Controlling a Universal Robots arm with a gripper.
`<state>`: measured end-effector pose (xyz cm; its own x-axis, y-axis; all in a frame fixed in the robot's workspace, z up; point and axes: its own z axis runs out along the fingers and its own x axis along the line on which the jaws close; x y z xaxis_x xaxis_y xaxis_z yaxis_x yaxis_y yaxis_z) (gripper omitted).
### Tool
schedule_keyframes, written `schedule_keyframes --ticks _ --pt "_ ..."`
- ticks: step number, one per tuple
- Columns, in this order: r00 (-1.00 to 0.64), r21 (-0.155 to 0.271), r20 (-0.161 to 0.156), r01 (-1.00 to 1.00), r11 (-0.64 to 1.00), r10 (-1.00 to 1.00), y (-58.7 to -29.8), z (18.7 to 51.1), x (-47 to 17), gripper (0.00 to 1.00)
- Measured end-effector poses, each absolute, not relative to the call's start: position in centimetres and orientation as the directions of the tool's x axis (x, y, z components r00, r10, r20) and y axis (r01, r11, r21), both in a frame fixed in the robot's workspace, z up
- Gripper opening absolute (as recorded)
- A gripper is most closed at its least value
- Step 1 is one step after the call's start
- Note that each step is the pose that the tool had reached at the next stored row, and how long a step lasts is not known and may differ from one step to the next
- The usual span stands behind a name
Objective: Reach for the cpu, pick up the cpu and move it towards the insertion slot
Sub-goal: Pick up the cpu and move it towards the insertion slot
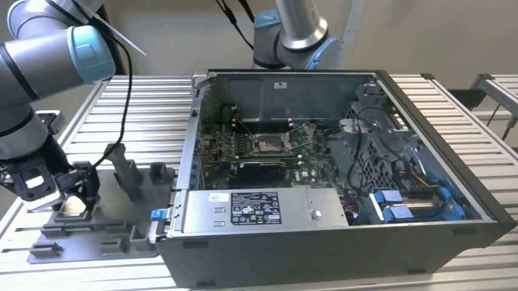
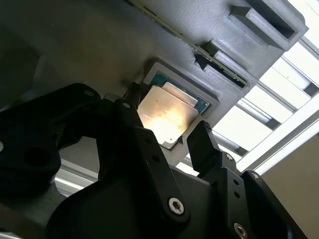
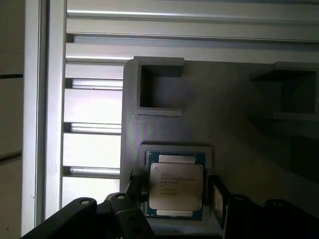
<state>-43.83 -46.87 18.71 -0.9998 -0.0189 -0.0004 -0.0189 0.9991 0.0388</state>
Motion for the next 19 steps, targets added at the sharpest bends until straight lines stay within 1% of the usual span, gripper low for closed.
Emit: schedule_keyframes --ticks 1,2,19 --pt "-1.000 0.039 0.000 -0.019 0.999 -0.019 -46.87 18.71 -43.83 1.00" --pt "-1.000 0.039 0.000 -0.019 0.999 -0.019 -46.87 18.71 -43.83 0.00" --pt "-1.000 0.039 0.000 -0.019 0.999 -0.019 -46.87 18.70 -43.83 0.00"
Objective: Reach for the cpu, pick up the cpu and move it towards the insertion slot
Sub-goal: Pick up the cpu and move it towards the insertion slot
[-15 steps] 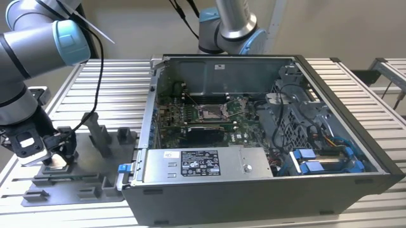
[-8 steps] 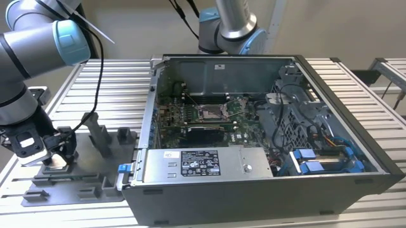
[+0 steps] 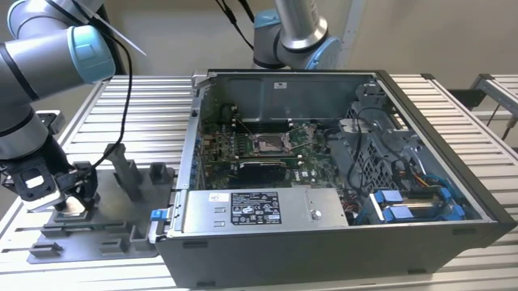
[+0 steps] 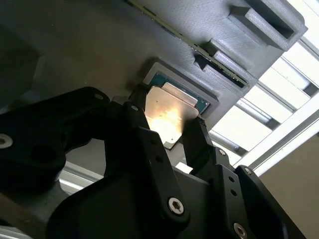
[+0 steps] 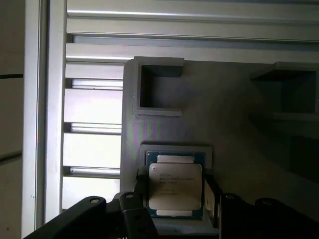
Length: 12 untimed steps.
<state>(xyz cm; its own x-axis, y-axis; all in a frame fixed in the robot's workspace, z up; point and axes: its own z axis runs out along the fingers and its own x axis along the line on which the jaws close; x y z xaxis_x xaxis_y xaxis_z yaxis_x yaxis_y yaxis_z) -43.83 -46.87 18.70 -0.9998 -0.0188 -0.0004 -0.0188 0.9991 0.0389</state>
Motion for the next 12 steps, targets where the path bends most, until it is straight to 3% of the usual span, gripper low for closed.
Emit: schedule_keyframes --ticks 12 --pt "-1.000 0.039 0.003 -0.016 0.999 -0.016 -46.9 22.6 -43.8 0.00"
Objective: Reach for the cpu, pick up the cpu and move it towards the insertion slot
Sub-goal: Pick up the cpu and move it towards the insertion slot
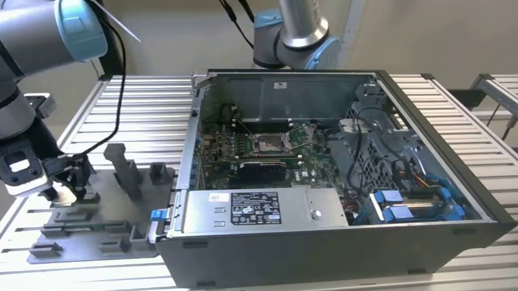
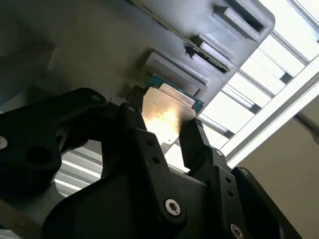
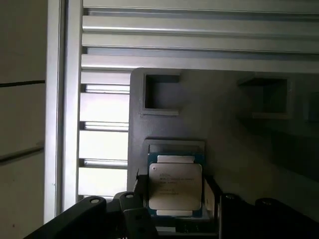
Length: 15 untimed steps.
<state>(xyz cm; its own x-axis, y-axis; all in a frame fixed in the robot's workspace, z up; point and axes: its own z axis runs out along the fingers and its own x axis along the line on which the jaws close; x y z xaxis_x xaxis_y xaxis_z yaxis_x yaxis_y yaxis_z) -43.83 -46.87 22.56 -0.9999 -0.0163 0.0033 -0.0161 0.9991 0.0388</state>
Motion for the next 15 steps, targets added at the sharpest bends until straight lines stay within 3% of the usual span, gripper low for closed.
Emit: schedule_keyframes --ticks 15 --pt "-1.000 0.039 0.004 -0.016 0.999 -0.016 -46.8 29.1 -43.8 0.00"
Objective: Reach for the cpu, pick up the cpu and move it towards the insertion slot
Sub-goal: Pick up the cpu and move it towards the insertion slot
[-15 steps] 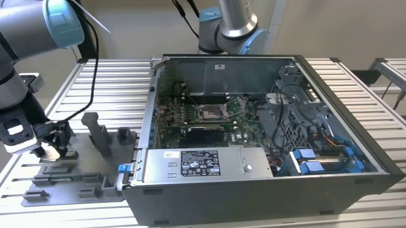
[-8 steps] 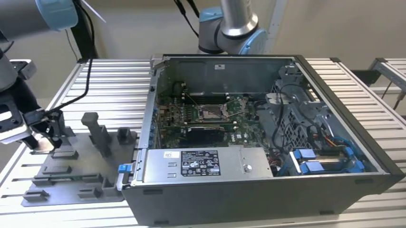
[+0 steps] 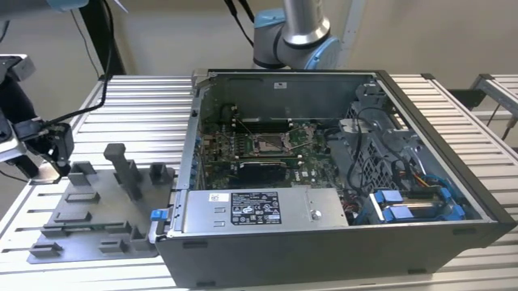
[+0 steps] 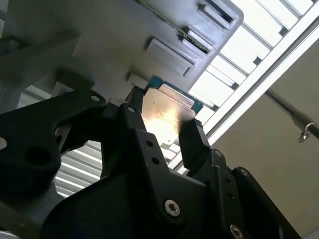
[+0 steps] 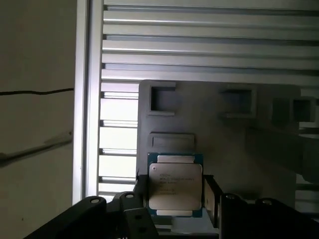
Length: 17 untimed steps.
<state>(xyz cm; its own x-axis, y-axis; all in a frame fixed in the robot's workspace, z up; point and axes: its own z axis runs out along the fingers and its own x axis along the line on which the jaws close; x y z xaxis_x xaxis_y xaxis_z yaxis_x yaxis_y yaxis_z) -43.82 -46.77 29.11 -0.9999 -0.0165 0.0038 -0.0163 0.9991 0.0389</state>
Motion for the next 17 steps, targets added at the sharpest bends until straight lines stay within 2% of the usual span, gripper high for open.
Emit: schedule_keyframes --ticks 17 --pt "-1.000 0.039 0.005 -0.016 0.999 -0.016 -46.8 33.3 -43.8 0.00"
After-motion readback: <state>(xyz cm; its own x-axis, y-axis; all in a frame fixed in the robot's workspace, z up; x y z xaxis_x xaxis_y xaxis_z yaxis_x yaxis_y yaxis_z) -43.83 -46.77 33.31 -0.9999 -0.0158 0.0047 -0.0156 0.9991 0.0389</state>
